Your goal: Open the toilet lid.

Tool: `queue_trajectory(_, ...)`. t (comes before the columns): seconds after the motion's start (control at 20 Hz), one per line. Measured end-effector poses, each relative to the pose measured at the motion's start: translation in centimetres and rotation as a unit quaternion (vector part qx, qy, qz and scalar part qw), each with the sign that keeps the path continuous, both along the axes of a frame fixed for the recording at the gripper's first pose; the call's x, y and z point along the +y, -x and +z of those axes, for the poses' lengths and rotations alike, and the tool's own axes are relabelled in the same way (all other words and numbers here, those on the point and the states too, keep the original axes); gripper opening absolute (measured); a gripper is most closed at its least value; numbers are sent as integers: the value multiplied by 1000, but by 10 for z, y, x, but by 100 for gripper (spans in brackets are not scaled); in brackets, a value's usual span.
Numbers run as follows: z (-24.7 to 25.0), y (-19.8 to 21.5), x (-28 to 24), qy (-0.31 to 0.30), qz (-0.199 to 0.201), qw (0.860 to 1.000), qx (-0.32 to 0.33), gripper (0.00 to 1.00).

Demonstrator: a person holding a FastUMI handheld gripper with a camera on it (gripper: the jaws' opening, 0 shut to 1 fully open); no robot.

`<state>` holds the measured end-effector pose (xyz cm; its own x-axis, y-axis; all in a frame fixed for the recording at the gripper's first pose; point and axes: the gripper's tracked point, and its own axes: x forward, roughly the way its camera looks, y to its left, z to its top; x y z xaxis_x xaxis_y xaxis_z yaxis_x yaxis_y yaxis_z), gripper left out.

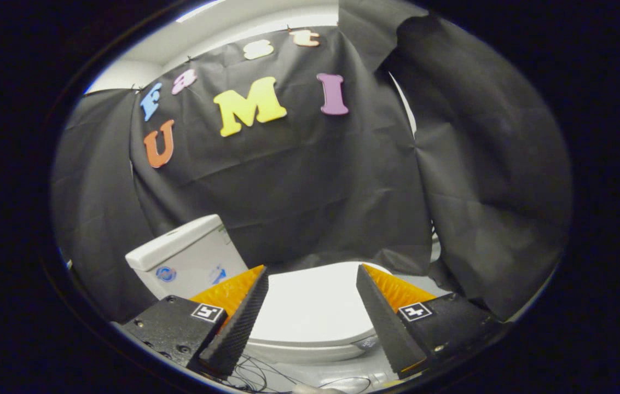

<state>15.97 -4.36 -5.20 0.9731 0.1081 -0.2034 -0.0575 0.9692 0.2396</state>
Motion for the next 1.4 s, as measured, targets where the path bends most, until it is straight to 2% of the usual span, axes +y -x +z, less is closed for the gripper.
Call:
queue_trajectory(0.15,-33,-16,-30,-44,-6,999,31,100)
queue_trajectory(0.35,-87,-26,-53,-118,-11,989,87,100)
queue_trajectory(0.7,-167,-25,-46,-202,2,959,196,99)
queue_trajectory(0.8,-180,-24,-41,-241,5,945,220,98)
queue_trajectory(1.15,-214,-24,-41,-292,-10,920,260,87)
queue_trajectory(1.3,-220,-26,-47,-305,-21,915,265,80)
queue_trajectory(1.4,-229,-25,-49,-301,-30,913,274,80)
